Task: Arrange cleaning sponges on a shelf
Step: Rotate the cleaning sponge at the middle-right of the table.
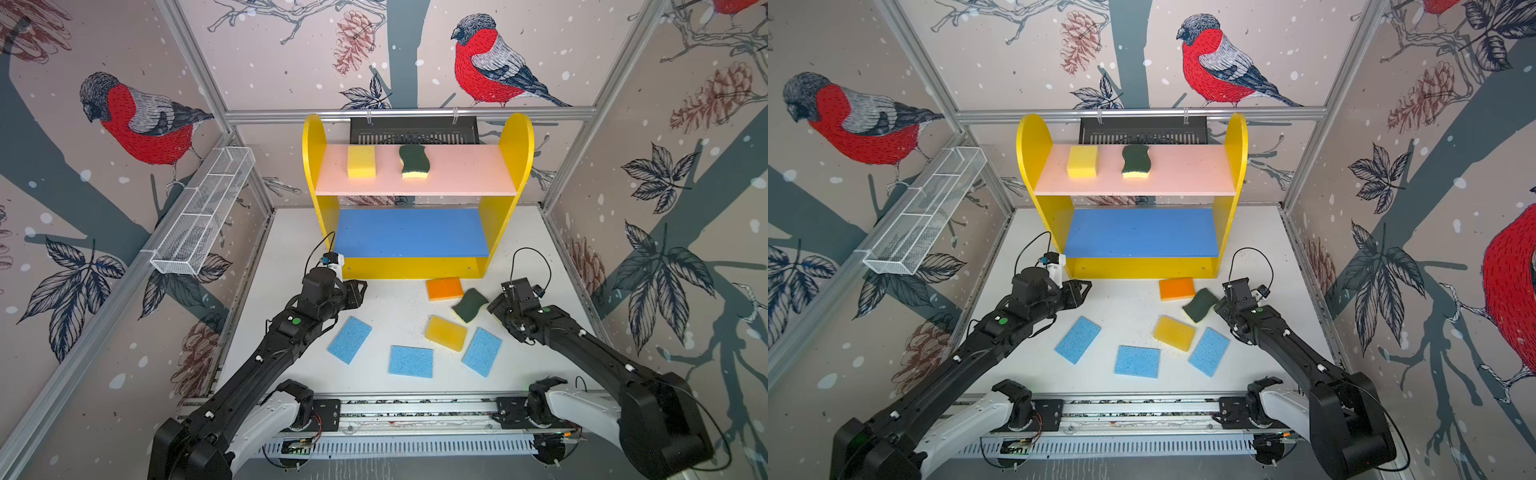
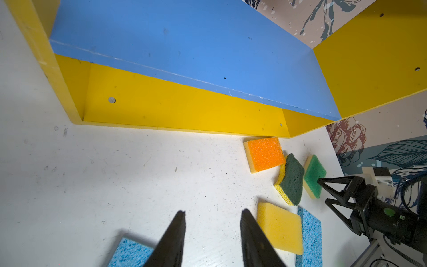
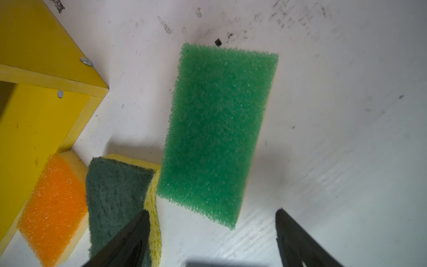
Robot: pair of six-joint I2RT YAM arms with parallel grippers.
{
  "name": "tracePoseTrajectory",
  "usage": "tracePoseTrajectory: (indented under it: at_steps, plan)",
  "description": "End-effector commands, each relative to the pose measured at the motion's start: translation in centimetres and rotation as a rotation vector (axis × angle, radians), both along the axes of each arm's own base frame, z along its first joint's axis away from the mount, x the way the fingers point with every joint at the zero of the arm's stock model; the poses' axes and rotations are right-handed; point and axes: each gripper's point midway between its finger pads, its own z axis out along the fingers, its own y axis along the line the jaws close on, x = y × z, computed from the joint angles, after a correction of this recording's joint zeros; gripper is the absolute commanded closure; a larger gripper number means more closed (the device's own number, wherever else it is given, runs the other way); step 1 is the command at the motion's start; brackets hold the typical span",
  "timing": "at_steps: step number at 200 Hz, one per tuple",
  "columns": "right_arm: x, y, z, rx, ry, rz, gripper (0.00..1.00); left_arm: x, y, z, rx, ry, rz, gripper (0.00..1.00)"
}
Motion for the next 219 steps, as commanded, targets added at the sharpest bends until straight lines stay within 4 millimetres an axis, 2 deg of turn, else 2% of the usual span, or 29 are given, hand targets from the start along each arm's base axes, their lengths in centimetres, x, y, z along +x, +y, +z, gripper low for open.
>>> tracePoseTrajectory:
  at_steps: [1,58,66,166,219]
  plan:
    - [1.2,0.1,0.3,-0.004,-0.028,-0.028,0.12,0.1,0.2,0.1,0.020,-0.015,0.001,0.59]
    - [2.0,0.5,-0.4,-0.013,-0.006,-0.040,0.09,0.3,0.2,-0.2,0.032,-0.018,0.001,0.58]
    - [1.8,0.4,-1.1,-0.025,0.024,-0.042,0.09,0.3,0.2,-0.3,0.034,-0.018,0.000,0.58]
    - [1.7,-0.1,-3.2,-0.078,0.098,-0.059,0.10,0.8,0.5,-0.6,0.042,-0.015,0.008,0.58]
    - [0.5,-0.2,-4.2,-0.117,0.172,-0.005,0.17,0.9,0.1,-0.4,0.014,-0.015,-0.001,0.58]
